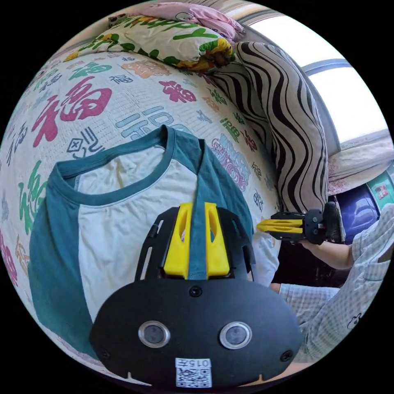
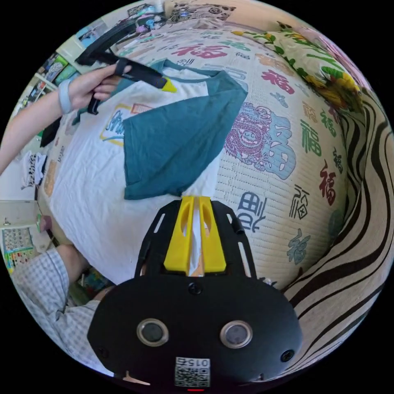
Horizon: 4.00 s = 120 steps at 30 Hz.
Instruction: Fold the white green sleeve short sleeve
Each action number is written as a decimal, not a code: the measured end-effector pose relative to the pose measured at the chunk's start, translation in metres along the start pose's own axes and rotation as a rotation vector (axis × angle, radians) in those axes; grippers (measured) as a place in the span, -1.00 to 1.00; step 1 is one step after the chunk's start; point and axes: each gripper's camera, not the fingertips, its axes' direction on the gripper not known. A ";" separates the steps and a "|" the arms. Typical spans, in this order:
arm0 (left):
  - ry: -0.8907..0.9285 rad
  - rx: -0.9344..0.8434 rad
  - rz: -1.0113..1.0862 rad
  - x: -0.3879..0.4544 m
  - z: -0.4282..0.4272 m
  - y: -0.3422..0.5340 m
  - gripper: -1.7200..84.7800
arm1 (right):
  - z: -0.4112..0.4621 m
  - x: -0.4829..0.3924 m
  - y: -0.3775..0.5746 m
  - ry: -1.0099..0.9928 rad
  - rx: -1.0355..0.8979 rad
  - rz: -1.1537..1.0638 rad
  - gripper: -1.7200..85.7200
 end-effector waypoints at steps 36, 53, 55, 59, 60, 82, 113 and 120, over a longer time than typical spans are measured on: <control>-0.057 0.081 0.113 0.056 -0.017 -0.058 -0.91 | 0.051 0.106 0.010 -0.292 0.288 0.307 -0.88; 0.004 0.149 -0.012 0.044 -0.082 0.006 -0.98 | 0.119 0.088 -0.012 -0.335 0.166 0.261 -0.94; 0.017 0.205 0.017 0.059 -0.112 0.037 -0.98 | 0.108 0.081 -0.008 -0.292 0.211 0.261 -0.95; -0.054 0.190 -0.020 0.078 -0.155 0.142 -0.98 | 0.102 0.042 -0.013 -0.397 0.248 0.130 -0.96; -0.075 0.169 -0.060 0.076 -0.158 0.174 -0.98 | 0.110 0.024 -0.019 -0.411 0.226 0.077 -0.97; 0.009 0.580 -0.558 -0.002 -0.348 0.512 -0.95 | 0.149 -0.126 -0.139 -0.383 0.131 -0.079 -0.94; 0.044 0.704 -0.812 -0.077 -0.481 0.726 -0.97 | 0.318 -0.468 -0.609 -0.127 -0.228 -0.468 -0.98; -0.081 0.720 -0.639 -0.023 -0.523 0.700 -0.98 | 0.248 -0.374 -0.585 -0.296 -0.007 -0.351 -0.98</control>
